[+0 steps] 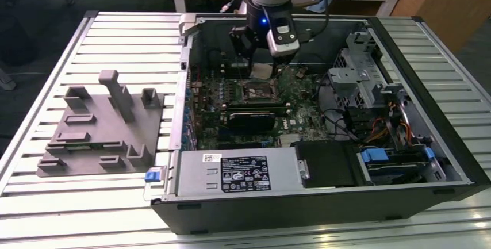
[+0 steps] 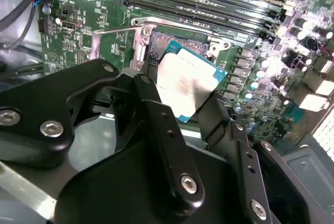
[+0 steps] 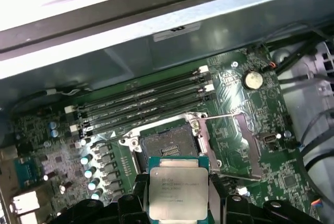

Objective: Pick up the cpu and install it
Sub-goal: 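Place the cpu into insertion slot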

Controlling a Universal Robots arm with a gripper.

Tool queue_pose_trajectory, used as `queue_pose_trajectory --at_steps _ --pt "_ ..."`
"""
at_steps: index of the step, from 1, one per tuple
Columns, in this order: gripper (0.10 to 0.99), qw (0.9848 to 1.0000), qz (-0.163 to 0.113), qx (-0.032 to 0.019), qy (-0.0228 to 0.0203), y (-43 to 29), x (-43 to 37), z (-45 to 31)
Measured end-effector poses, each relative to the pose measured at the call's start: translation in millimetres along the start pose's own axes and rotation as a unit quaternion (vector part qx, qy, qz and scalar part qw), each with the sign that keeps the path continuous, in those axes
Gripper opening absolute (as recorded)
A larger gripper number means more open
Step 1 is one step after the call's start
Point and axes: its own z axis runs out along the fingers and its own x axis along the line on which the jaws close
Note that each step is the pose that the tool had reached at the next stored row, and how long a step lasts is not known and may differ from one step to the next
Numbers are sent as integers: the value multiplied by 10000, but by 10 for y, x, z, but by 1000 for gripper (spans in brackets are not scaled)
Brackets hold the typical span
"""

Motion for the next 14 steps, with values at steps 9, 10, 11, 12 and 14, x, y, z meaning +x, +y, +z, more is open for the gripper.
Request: queue_pose_trajectory --at_steps 9,10,11,12,14 --pt "541 9985 542 14 -24 0 0 2" --pt "541 9981 607 16 -27 0 0 3" --pt "541 9978 669 18 -30 0 0 3" --pt "541 9973 735 20 -33 0 0 3" --pt "541 9962 873 23 -39 0 0 4"
